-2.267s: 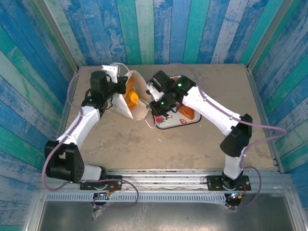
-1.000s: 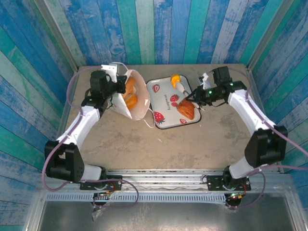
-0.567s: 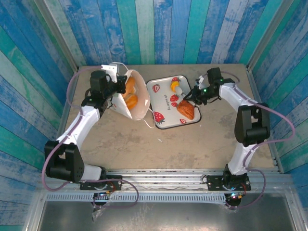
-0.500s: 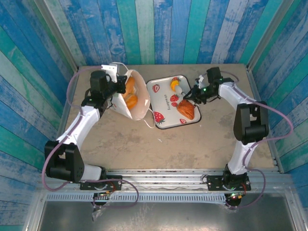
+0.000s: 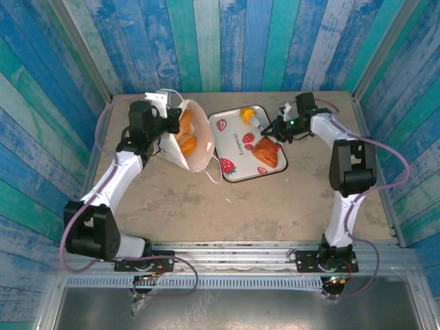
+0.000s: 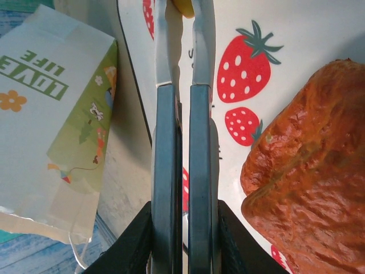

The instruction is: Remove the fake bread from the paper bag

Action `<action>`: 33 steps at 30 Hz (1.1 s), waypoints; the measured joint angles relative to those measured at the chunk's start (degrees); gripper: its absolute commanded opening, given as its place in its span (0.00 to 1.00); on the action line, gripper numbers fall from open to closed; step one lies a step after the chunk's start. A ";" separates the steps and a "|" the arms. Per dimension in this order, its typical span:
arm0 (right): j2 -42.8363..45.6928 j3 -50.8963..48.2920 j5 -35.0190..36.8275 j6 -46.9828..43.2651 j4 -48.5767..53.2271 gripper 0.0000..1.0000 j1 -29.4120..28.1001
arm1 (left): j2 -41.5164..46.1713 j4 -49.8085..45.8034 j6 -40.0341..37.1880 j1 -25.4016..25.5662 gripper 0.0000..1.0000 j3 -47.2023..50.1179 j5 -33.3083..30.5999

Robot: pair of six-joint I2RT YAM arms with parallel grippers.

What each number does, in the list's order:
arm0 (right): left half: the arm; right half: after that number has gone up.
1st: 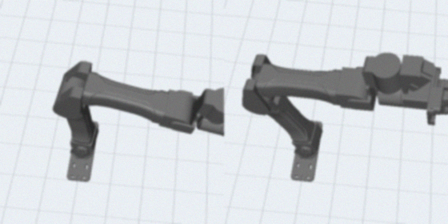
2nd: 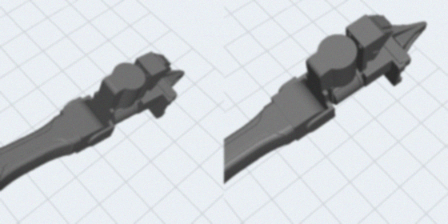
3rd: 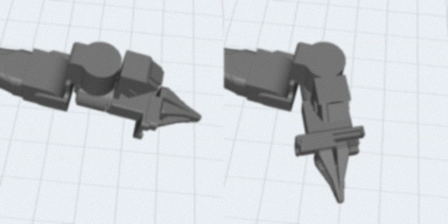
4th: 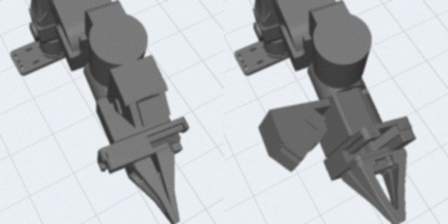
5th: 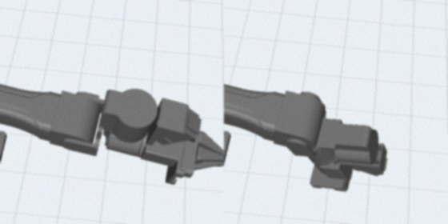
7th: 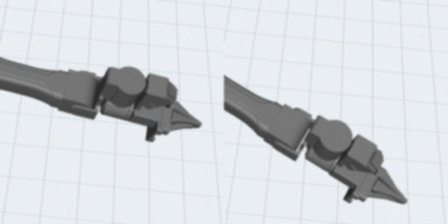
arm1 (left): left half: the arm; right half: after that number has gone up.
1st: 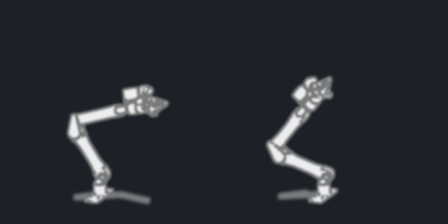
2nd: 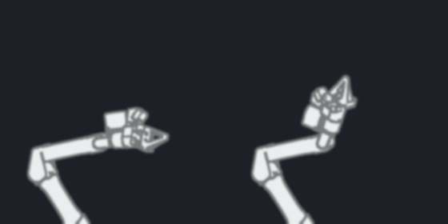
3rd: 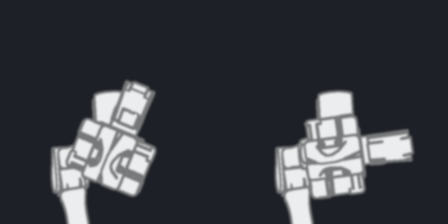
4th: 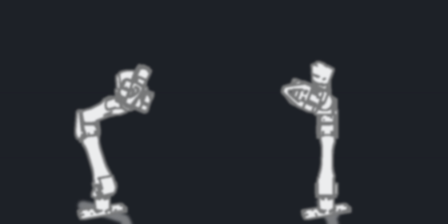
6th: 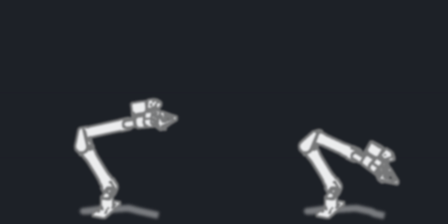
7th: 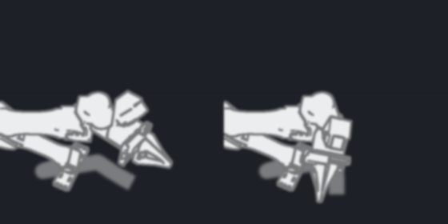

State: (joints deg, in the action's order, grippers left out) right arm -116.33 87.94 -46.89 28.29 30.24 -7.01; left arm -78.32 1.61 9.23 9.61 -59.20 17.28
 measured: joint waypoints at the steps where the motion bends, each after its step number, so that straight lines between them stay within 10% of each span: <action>1: 0.04 -0.24 -0.22 0.31 -0.63 0.26 0.22 | 0.00 0.00 0.00 0.00 0.00 0.00 0.00; 33: 5.49 -9.09 -1.01 2.27 -4.33 0.47 5.60 | 0.00 -0.17 0.00 0.00 0.00 0.00 0.66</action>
State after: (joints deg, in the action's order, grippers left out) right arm -110.85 78.85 -47.90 30.57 25.91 -1.41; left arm -78.32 1.43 9.23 9.61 -59.20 17.93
